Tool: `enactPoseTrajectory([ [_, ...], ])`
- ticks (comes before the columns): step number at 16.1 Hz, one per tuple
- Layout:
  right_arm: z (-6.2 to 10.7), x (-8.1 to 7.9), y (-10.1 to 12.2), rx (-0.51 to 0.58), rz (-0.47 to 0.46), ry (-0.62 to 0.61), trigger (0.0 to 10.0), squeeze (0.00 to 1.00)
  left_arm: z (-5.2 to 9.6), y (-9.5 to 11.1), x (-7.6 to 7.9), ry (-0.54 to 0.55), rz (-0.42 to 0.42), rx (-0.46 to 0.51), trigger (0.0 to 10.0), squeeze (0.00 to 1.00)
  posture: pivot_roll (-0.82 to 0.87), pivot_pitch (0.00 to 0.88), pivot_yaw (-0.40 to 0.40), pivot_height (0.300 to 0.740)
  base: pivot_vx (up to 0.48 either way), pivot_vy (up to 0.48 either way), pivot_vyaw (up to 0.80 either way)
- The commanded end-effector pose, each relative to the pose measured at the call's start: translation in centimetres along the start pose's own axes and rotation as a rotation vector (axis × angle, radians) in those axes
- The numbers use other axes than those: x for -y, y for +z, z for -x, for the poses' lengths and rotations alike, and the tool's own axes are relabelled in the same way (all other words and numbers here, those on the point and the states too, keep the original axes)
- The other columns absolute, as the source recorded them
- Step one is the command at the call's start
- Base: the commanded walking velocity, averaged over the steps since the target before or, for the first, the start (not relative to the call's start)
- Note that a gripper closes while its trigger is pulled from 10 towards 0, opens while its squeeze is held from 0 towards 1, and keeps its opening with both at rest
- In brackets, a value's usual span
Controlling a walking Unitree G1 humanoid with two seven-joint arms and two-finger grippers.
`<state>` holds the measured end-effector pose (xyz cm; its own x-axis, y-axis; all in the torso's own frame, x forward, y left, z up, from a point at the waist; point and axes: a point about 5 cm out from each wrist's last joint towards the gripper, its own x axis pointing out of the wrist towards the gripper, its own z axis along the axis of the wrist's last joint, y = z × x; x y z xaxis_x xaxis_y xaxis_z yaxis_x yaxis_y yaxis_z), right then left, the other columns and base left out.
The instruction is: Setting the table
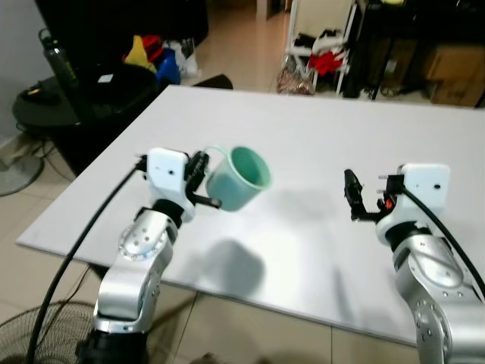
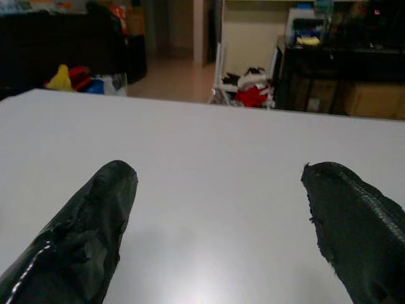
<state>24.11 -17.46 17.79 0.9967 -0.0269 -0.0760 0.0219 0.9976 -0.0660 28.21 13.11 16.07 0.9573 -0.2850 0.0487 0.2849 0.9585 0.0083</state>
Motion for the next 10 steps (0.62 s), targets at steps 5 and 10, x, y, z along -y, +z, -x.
enactPoseTrajectory([
  [5,-0.3,-0.6,0.2,0.014,-0.007,0.033,10.0,0.00,-0.6,-0.5,-0.8,0.014,0.002,0.000,10.0,0.00,-0.04,0.000,0.069,0.740,0.396,0.000,0.00],
  [10,-0.7,-1.6,0.6,0.026,-0.003,0.116,10.0,0.00,-2.1,-1.0,-3.0,0.083,0.016,-0.009,10.0,0.00,-0.04,0.000,0.088,0.740,0.000,0.000,0.00],
])
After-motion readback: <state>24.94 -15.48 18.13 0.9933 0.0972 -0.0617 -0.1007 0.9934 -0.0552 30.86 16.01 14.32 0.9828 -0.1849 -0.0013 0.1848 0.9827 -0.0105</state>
